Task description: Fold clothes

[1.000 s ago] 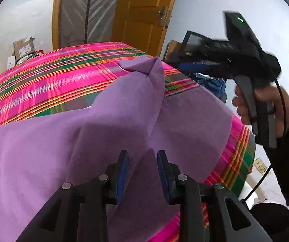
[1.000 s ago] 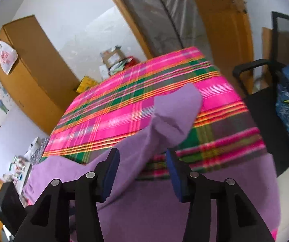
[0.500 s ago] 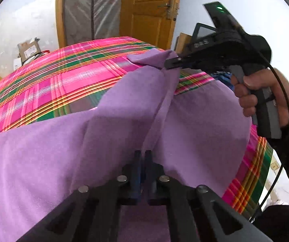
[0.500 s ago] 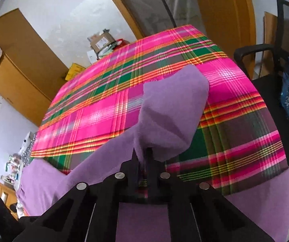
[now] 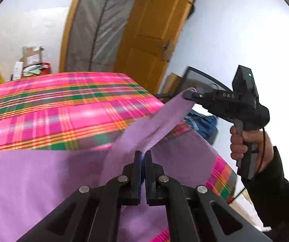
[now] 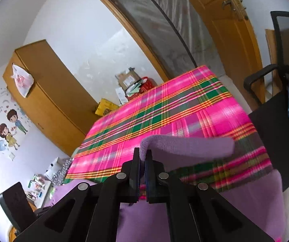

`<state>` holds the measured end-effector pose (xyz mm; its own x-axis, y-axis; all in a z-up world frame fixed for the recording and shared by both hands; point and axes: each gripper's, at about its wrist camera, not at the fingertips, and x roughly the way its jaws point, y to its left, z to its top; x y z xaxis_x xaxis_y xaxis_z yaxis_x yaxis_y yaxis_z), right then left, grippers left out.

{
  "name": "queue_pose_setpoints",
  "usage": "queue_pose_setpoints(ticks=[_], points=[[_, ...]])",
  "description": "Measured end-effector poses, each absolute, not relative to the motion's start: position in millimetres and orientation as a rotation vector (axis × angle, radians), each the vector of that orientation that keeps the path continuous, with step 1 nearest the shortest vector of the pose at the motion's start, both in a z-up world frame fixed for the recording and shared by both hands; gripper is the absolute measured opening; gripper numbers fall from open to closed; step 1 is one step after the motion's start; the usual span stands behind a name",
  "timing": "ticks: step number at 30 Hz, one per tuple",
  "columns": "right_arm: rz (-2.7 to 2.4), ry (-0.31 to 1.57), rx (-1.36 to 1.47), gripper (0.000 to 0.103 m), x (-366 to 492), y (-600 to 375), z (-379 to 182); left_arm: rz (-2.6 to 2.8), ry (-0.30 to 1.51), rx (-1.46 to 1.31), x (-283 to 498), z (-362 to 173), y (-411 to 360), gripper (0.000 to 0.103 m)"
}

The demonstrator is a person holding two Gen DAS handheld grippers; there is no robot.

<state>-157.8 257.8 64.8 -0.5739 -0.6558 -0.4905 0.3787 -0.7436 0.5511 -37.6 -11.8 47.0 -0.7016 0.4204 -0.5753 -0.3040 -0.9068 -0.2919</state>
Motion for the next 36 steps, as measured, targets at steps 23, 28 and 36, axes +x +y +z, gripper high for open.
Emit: queue_pose_setpoints(ticks=[23, 28, 36], points=[[-2.319, -0.473, 1.342, 0.016, -94.5, 310.5, -18.4, 2.234, -0.157, -1.202, -18.3, -29.4, 35.1, 0.003], [-2.459, -0.317, 1.303, 0.026, -88.6, 311.7, -4.0, 2.214, -0.213, -1.167, -17.2, -23.3, 23.8, 0.003], [-2.58, -0.111, 1.16, 0.028, -94.1, 297.2, 17.7, 2.255, -0.266, -1.101, -16.7, -7.9, 9.5, 0.003]])
